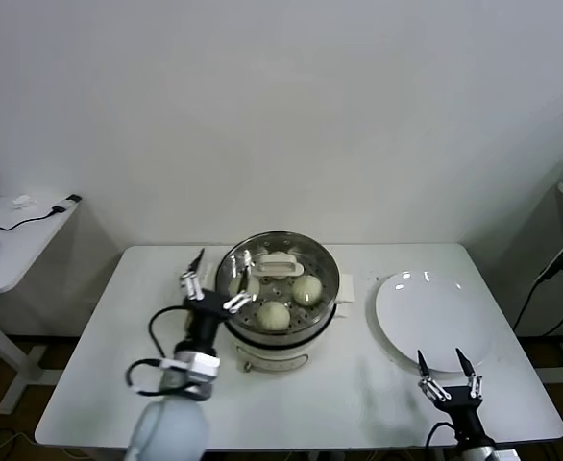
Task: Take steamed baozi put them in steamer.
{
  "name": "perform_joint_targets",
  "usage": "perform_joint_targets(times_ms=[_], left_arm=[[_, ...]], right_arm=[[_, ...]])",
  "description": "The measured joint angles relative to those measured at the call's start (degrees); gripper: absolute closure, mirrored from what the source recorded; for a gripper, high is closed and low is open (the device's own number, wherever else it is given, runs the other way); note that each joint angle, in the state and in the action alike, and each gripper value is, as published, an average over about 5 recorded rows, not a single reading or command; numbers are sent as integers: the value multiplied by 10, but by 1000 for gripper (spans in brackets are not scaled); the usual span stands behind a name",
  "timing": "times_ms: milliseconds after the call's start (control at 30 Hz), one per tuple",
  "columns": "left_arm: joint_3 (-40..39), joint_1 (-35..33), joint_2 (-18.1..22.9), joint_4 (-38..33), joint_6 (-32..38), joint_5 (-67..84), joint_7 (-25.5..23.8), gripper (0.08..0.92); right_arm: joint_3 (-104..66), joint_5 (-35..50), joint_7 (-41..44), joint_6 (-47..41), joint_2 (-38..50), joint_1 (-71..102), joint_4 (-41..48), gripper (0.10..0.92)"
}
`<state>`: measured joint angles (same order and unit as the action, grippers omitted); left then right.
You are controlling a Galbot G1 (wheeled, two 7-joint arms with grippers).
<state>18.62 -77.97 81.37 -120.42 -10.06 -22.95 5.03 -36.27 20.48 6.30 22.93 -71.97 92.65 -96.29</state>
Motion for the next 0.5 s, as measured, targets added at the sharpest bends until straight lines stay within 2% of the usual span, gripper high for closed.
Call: perform_joint_targets(times_ms=[233,500], left_arm=[[106,-49,-41,43,75,219,-5,177],[151,-79,-58,127,161,320,-16,177]], right_arm=[[2,3,-2,22,3,-2,9,203],[5,2,-3,30,0,-5,18,203]])
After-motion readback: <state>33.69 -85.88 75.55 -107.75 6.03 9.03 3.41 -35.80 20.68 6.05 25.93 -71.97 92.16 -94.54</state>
